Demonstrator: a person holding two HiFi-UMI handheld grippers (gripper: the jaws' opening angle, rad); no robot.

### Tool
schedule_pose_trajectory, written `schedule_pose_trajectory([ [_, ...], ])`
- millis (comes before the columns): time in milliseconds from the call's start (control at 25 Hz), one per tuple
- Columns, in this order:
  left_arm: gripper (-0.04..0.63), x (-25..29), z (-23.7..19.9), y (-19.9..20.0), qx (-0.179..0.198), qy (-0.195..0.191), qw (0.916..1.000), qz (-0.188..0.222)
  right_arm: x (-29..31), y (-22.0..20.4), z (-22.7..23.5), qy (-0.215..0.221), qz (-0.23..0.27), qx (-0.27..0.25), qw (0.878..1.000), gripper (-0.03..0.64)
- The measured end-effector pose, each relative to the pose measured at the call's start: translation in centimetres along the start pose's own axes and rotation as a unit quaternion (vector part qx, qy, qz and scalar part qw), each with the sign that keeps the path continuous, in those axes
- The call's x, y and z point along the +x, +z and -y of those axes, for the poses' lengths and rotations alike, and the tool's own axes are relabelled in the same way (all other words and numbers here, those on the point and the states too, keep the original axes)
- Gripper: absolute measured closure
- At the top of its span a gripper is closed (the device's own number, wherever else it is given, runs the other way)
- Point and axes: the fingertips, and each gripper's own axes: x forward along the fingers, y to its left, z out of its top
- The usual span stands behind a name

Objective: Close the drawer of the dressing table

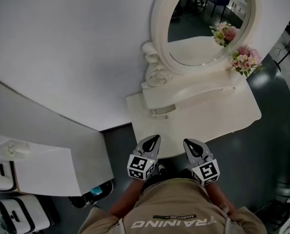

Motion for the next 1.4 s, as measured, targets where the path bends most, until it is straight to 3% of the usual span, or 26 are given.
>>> schedule_pose_trajectory([
  [400, 0.577, 1.0, -2.0, 0.0, -0.021, 0.013, 0.9997, -0.005, 2.6, 0.3, 1.7, 0.009, -0.013, 0.007, 1.0, 0.615],
  [680, 0.577, 2.6, -3.4, 2.3, -0.025, 0.057, 0.9981, 0.001, 5.5, 1.4, 4.1, 0.062, -0.002, -0.009, 0.998, 0.615],
  [920, 0.577, 4.8, -4.6, 5.7, 0.0, 0.089, 0.996, 0.009, 8.2, 2.0, 6.9, 0.104, -0.001, -0.022, 0.994, 0.614],
  [1120, 0.577, 6.5, -5.4, 7.0, 0.0, 0.118, 0.993, 0.011, 9.5, 2.3, 8.7, 0.138, 0.008, -0.025, 0.99, 0.614],
  [1400, 0.577, 7.8, -5.6, 6.4, -0.033, 0.146, 0.9887, -0.004, 10.6, 1.1, 10.2, 0.173, -0.012, -0.01, 0.985, 0.615],
])
